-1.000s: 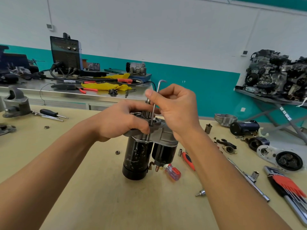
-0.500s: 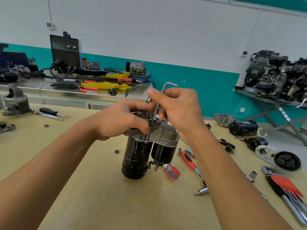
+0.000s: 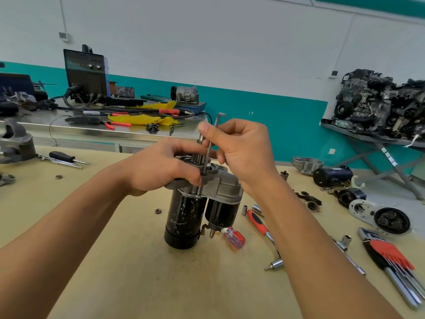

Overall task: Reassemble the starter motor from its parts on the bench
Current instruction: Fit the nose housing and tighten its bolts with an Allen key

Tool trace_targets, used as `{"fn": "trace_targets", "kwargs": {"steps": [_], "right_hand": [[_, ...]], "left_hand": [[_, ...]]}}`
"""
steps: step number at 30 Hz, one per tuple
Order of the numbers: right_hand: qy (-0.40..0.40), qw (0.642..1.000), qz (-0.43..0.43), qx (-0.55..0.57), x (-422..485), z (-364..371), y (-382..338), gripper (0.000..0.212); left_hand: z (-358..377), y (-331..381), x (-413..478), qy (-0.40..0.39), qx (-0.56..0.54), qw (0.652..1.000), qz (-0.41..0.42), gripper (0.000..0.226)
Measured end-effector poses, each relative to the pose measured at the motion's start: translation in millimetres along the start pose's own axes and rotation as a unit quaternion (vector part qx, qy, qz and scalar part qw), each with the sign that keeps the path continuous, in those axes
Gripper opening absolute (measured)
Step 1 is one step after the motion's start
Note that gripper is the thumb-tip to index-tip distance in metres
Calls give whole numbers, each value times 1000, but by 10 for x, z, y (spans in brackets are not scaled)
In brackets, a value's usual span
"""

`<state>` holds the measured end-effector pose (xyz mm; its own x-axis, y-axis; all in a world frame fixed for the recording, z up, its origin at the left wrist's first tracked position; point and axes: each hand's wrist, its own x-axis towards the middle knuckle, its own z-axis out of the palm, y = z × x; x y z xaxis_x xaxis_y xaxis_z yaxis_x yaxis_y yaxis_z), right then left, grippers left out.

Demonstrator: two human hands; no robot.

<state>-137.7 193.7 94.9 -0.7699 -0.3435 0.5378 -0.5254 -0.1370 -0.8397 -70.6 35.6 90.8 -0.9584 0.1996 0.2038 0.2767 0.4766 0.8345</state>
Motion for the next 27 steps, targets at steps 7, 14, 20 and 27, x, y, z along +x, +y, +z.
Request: {"fn": "trace_targets", "kwargs": {"steps": [7,14,20,27], "right_hand": [[-133,990,45,16,42,-172,-30,18],[-15,999,-4,35,-7,15,72,20],[-118,990,29,68,4,-100,30,17],[-15,998,-14,54,-35,6,82,15]], "left_hand": [[4,-3,2,15,5,1000,-4,47],[5,7,-9,0,-6,1000,4,48],[-13,-13,-10,9,-13,1000,9,38],[-18,-21,4,-3,-5,1000,21,41]]}}
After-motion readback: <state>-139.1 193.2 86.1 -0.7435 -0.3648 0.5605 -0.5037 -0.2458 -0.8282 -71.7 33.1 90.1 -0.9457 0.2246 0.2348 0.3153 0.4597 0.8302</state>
